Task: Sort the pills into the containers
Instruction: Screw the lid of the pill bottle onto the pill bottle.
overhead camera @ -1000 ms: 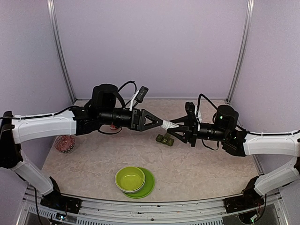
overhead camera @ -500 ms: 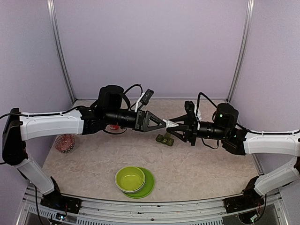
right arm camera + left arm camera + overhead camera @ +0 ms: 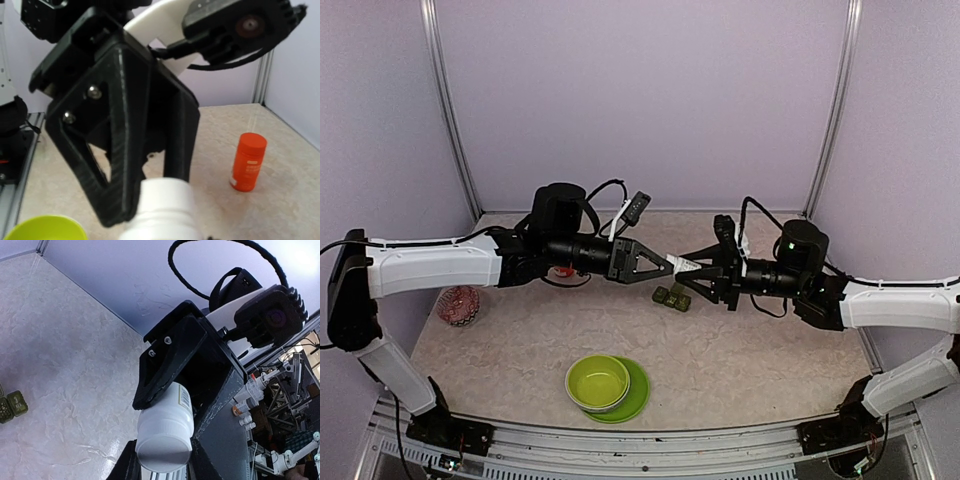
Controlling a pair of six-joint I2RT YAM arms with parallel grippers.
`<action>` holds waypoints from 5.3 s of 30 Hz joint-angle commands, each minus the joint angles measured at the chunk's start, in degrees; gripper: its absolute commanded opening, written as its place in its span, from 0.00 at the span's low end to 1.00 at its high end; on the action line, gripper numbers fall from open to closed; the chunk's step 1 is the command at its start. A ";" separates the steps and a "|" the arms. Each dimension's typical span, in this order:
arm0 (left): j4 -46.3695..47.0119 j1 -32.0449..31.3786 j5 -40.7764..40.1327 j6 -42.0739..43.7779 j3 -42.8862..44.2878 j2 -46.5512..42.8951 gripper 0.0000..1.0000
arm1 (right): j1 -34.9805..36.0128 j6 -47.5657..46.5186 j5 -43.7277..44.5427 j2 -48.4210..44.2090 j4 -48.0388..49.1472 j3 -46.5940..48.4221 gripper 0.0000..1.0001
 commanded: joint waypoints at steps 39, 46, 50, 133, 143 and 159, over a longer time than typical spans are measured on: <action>-0.56 0.42 -6.41 0.48 2.06 -4.02 0.90 | 1.20 5.22 3.54 -4.94 -5.85 3.34 0.16; 0.25 1.09 -0.85 -3.47 2.70 -2.28 0.72 | 2.24 -4.17 8.17 -6.63 -11.93 4.40 0.16; 1.21 1.09 1.49 -4.48 3.43 -1.34 0.67 | 3.13 -5.97 8.80 -5.94 -12.26 4.86 0.16; 6.70 -4.78 3.32 13.19 -3.31 -11.55 0.99 | 1.38 36.68 -4.19 4.23 12.11 3.05 0.12; -2.73 -1.38 -5.09 -0.40 -0.63 -9.64 0.98 | 2.88 5.03 3.86 -3.58 -11.23 7.61 0.12; -3.89 -0.41 2.16 -1.89 4.87 -2.96 0.51 | 10.18 -12.09 20.27 -4.65 -20.14 9.66 0.11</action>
